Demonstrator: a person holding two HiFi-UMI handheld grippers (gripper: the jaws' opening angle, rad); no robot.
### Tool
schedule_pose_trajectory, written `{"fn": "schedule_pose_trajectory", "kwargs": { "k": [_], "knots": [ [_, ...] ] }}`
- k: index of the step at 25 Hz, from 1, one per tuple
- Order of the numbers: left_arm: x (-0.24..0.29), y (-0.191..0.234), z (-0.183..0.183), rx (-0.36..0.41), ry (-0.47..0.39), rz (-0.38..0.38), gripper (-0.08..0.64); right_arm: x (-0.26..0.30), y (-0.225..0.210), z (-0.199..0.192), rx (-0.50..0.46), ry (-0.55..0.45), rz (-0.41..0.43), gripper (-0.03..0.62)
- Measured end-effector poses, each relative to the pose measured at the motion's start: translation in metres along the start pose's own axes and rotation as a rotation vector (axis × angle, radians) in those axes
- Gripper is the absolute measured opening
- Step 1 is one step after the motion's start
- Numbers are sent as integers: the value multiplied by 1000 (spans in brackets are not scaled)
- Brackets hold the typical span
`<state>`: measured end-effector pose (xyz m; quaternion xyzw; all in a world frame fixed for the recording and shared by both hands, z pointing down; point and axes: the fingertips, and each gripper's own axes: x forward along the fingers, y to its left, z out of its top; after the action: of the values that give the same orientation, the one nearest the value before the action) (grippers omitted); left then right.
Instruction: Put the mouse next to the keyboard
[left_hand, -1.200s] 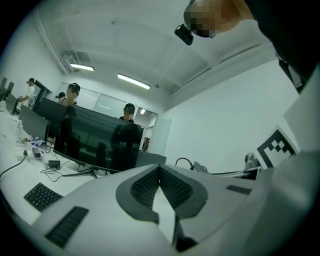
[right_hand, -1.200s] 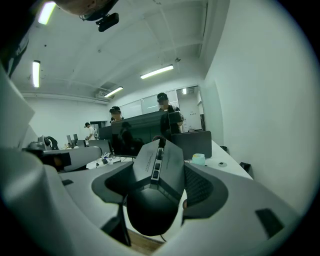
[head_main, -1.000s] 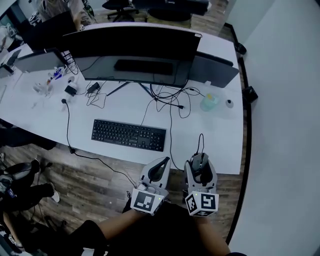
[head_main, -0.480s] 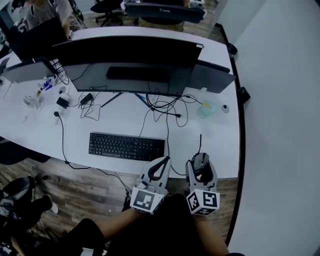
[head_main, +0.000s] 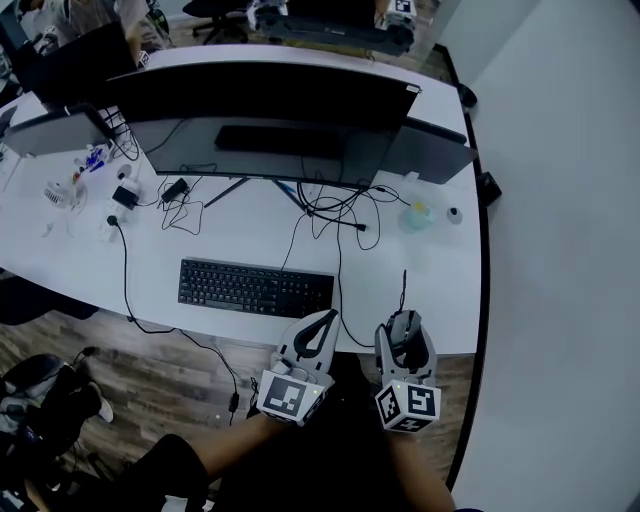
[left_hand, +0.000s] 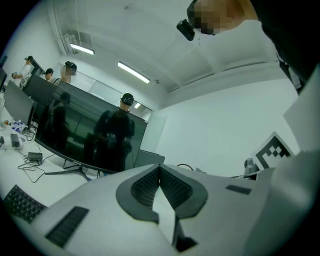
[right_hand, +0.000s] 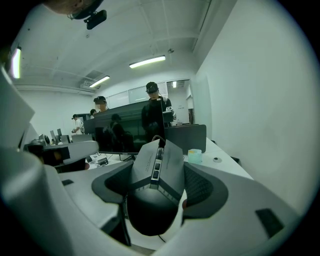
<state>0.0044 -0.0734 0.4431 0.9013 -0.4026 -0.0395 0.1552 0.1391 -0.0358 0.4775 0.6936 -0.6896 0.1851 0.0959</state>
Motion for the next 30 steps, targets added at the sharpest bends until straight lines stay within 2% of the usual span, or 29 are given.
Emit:
{"fn": "schedule_pose_trajectory", "kwargs": {
  "k": [8,13,18,25,30],
  "knots": [
    [-2,17,1,1,-5,44,3,18,6,-16,9,36,32,324],
    [0,19,2,14,-11,15,3,30,9,-33,75,85,25,324],
    [-2,18,-2,22,-1,10,3,35,14,-47,46,107,25,324],
    [45,12,-26,60,87,26,3,86,-19,-79,-13,176,47,324],
    [58,13,-39,67,140,23,3,107,-33,-105,-39,235,40,324]
  ]
}}
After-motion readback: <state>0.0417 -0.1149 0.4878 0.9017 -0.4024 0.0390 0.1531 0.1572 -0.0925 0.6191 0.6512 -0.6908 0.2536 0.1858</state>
